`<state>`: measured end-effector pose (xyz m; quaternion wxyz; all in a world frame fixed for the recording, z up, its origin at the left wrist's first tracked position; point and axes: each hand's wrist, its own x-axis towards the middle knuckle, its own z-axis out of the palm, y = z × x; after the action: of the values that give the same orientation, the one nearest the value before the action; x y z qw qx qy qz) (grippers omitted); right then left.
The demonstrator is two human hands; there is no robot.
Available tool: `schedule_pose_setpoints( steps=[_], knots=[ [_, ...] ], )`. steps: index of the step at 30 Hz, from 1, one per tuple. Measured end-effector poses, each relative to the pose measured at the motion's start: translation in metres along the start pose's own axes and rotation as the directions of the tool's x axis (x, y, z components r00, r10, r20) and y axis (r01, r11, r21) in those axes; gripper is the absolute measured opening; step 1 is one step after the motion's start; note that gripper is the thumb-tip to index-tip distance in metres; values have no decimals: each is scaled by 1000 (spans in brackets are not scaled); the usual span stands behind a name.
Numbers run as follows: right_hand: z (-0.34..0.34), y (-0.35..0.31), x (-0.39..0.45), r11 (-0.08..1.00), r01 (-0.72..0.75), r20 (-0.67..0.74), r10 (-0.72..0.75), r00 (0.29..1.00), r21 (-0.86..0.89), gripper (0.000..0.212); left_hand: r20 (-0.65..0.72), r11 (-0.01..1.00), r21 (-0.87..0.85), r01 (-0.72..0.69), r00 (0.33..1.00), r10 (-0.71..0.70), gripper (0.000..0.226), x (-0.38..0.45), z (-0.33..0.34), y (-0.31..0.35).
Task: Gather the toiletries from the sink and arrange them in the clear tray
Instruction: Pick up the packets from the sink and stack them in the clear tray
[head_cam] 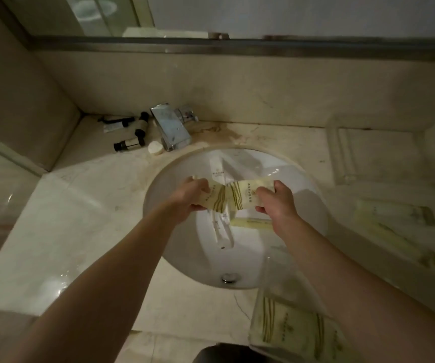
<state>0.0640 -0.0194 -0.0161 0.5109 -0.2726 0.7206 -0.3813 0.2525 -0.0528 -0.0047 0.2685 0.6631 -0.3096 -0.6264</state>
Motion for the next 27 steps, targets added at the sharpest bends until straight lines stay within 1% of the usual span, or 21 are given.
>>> schedule_pose_setpoints(
  steps=[2, 7, 9, 13, 16, 18, 20, 22, 23, 25, 26, 27],
  knots=[
    [-14, -6, -12, 1000, 19, -15, -18, 1000, 16, 15, 36, 1000, -23, -18, 999, 19, 26, -15, 8, 1],
    [-56, -12, -44, 996, 88, -73, -86, 994, 22, 22, 184, 982, 96, -165, 972, 145, 30, -56, 26, 3],
    [-75, -10, -56, 993, 112, -89, -109, 990, 28, 22, 229, 972, 108, -210, 956, 181, 27, -72, 35, 6],
    [-111, -5, -77, 991, 132, -63, -131, 989, 11, 21, 298, 956, 166, -243, 936, 186, 26, -96, 57, 9],
    [-137, 6, -92, 988, 150, -29, -152, 988, -40, 17, 317, 933, 226, -279, 927, 200, 38, -112, 78, 2],
    [-164, 27, -105, 988, 132, -53, -136, 989, -76, 18, 353, 903, 300, -306, 915, 193, 40, -127, 103, -15],
    [-169, 34, -103, 990, 107, -63, -114, 991, -96, 20, 343, 873, 369, -320, 919, 192, 38, -127, 109, -21],
    [-172, 40, -105, 987, 79, -53, -87, 995, -137, 23, 320, 817, 481, -318, 931, 174, 35, -126, 114, -29],
    [-175, 45, -107, 982, 59, -36, -66, 997, -179, 26, 335, 771, 547, -325, 930, 154, 30, -129, 118, -34],
    [-187, 60, -114, 961, 1, 11, 2, 1000, -278, 32, 412, 667, 649, -365, 906, 95, 14, -135, 132, -50],
    [-192, 69, -117, 944, -38, 36, 52, 998, -326, 33, 449, 614, 686, -390, 891, 65, 10, -137, 138, -60],
    [-196, 78, -120, 926, -75, 60, 105, 993, -371, 34, 482, 558, 717, -418, 875, 35, 11, -141, 143, -67]
  ],
)
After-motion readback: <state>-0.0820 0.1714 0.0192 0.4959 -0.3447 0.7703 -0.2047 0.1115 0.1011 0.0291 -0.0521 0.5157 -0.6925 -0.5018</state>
